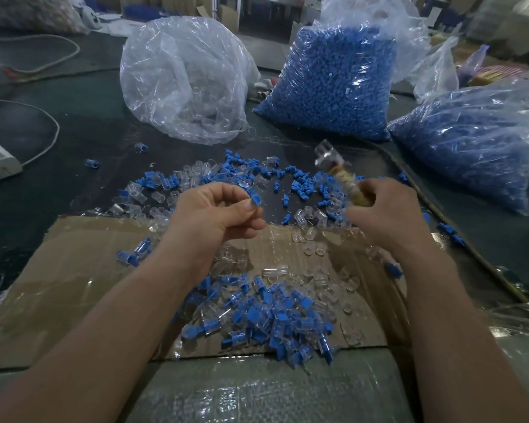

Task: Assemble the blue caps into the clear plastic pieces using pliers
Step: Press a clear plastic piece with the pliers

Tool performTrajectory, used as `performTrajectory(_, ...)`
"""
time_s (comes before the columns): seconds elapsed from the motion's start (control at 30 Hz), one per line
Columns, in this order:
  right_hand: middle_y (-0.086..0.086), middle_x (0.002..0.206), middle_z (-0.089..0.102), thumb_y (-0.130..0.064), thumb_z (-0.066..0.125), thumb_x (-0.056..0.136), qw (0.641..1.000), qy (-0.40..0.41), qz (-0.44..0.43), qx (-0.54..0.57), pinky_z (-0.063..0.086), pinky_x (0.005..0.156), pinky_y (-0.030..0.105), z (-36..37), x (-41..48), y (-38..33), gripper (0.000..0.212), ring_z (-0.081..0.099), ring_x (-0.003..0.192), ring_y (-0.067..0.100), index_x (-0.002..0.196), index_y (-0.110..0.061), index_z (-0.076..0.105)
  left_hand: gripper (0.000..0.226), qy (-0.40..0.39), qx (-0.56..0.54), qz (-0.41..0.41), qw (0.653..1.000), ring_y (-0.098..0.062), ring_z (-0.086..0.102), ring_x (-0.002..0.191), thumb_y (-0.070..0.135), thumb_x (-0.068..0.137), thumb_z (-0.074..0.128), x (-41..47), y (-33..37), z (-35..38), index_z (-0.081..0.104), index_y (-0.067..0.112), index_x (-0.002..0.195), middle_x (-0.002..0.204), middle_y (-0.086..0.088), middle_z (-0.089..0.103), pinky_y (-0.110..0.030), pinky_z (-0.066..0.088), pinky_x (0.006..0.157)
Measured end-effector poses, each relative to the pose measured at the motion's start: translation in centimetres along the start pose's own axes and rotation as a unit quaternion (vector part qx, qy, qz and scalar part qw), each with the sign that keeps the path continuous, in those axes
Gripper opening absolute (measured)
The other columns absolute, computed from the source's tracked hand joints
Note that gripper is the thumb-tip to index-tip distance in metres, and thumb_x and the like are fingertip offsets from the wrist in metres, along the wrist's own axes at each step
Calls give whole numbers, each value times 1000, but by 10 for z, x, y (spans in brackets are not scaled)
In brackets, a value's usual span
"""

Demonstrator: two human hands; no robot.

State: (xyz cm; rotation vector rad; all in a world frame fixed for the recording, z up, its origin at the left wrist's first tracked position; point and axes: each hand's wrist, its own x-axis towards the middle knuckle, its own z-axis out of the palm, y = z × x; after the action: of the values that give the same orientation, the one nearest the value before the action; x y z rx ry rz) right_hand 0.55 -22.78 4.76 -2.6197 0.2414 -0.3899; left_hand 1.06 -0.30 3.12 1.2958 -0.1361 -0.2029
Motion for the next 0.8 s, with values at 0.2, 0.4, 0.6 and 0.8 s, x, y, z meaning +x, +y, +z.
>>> performTrajectory(0.2,-12,73,41,1,57,73,991,44,-126,26,27,57,7,5,-12,-22,24,39,64,0,81,-20,51,11,47,-19,42,998,-13,66,57,-4,80,56,1,-2,1,58,6,75,62,-4,68,-18,52,52)
performTrajectory(0.4,-2,95,40,-11,55,77,984,-64,-165,-33,34,66,26,21,-15,-31,25,42,79,14,101,-13,51,12,74,-18,68,995,-12,66,59,-4,82,56,3,-4,1,58,7,77,63,-2,68,-18,53,54)
performTrajectory(0.6,-5,94,35,-11,55,77,976,-101,-191,-34,26,63,25,24,-19,-36,25,35,81,10,95,-22,40,11,79,-1,88,993,-11,66,59,-3,81,58,2,-4,3,58,7,77,62,0,68,-18,52,53)
performTrajectory(0.8,-5,91,33,-14,57,77,975,-118,-187,-33,26,62,25,27,-21,-39,27,33,76,8,93,-23,38,13,78,2,102,992,-9,66,57,-4,81,58,2,-5,3,58,8,75,60,1,68,-17,52,53)
